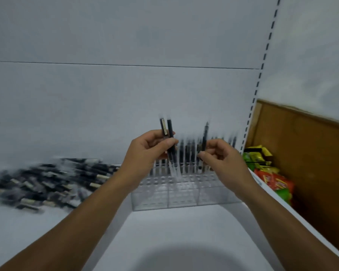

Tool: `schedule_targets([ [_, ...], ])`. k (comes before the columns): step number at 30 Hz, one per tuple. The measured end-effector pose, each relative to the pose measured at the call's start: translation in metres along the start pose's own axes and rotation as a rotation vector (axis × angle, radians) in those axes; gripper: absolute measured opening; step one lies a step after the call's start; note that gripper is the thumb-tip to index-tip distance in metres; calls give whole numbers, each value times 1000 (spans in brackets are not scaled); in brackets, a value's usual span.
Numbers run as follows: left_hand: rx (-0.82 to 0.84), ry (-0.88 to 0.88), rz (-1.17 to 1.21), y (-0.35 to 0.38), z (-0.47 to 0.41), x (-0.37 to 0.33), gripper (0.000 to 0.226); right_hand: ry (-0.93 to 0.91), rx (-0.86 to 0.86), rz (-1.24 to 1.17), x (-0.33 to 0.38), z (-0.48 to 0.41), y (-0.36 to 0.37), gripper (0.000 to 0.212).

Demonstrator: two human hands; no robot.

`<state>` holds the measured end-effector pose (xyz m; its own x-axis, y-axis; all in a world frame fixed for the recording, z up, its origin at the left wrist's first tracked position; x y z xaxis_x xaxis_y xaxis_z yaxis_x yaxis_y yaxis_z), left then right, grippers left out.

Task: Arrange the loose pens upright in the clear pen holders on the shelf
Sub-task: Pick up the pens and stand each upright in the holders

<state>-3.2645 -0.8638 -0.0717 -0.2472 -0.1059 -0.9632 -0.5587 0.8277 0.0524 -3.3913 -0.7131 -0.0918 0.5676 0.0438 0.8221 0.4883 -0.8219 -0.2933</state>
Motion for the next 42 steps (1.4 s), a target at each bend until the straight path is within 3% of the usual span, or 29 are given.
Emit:
schedule_targets([
  [4,41,-45,52,36,-14,10,15,4,-111,13,-16,-6,-43,2],
  [7,59,-73,111,49,-17,17,17,10,-146,-15,-23,-15,-57,10],
  [10,54,-90,160,51,-18,24,15,-11,-156,-4,-23,-30,-60,1],
  [16,42,-105,184,49,-21,33,16,-61,-116,142,-30,-51,-50,12],
  [25,35,-112,163,47,-26,40,15,-116,-98,398,-44,-53,-49,10],
  [34,37,-116,182,47,-26,42,16,-37,120,600,-62,-51,-37,11],
  [39,37,-121,207,47,-26,42,16,-29,117,603,-60,-49,-44,21],
  [42,34,-122,228,47,-26,42,21,-72,18,572,-48,-42,-58,19],
])
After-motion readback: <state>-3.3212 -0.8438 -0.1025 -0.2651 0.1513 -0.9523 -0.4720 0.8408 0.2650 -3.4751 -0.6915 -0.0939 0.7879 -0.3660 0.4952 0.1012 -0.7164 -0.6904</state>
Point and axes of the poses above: each hand's wrist, its own z-axis away from the middle knuckle, its own y-axis out of the palm, x = y × z, the point moved 7 cm from there along -z, towards the middle knuckle, and after that the axes turned 8 degrees about -y, right-handed, at the moved point
